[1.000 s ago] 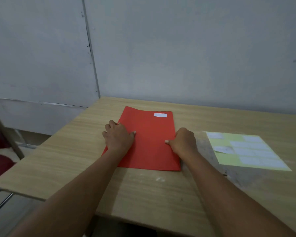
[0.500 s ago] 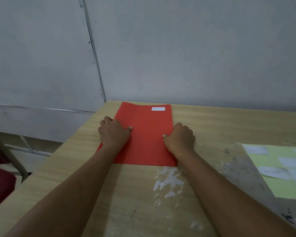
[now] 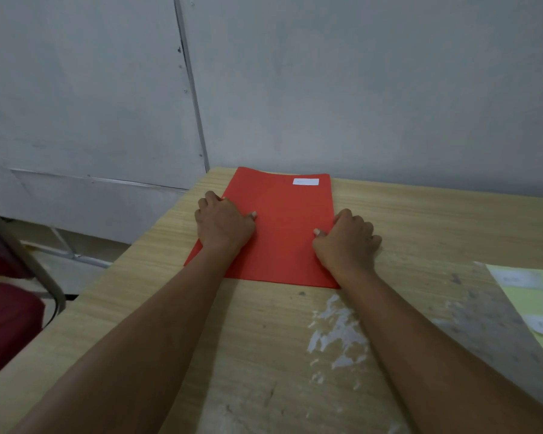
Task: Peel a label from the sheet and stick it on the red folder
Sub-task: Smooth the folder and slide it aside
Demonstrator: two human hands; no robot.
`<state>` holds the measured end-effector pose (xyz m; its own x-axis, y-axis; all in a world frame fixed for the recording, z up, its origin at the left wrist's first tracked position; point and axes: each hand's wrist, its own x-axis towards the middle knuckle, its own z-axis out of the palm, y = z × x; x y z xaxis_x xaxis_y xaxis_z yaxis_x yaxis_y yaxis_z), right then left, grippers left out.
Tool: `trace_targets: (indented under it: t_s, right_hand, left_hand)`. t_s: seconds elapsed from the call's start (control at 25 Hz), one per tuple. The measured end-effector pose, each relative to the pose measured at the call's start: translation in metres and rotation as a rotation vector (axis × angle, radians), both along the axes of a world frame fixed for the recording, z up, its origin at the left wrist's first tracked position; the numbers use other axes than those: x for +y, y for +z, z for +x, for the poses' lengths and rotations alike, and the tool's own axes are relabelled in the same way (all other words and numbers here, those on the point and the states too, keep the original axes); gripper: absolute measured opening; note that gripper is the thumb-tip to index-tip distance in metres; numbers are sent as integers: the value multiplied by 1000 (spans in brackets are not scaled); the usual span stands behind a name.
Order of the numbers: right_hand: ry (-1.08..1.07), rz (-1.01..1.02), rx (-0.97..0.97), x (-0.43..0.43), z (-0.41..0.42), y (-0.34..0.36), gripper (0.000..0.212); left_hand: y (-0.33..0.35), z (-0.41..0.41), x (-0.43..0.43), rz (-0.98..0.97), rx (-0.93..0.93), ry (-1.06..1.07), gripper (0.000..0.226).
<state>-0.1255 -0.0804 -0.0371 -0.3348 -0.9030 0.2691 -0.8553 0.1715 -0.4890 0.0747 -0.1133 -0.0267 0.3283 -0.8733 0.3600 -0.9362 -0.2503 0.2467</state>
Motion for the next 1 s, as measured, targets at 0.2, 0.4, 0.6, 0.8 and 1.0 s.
trace_targets:
  t_s: [0.2, 0.4, 0.6, 0.8, 1.0]
  right_hand:
    - [18, -23, -26, 3, 0, 0, 46]
    - [73, 14, -20, 2, -4, 0, 39]
    - [176, -42, 135, 17, -8, -2, 43]
    - [266, -31, 187, 43, -21, 2, 50]
    - [293, 32, 206, 83, -53, -6, 53]
  left_hand:
    - [2, 0, 1, 25, 5, -10, 67]
    - [7, -2, 7, 75, -43, -38, 74]
    - [14, -20, 23, 105, -121, -120, 69]
    - [8, -54, 56, 105, -44, -310, 63]
    - [-5, -100, 99, 138, 38, -482, 57]
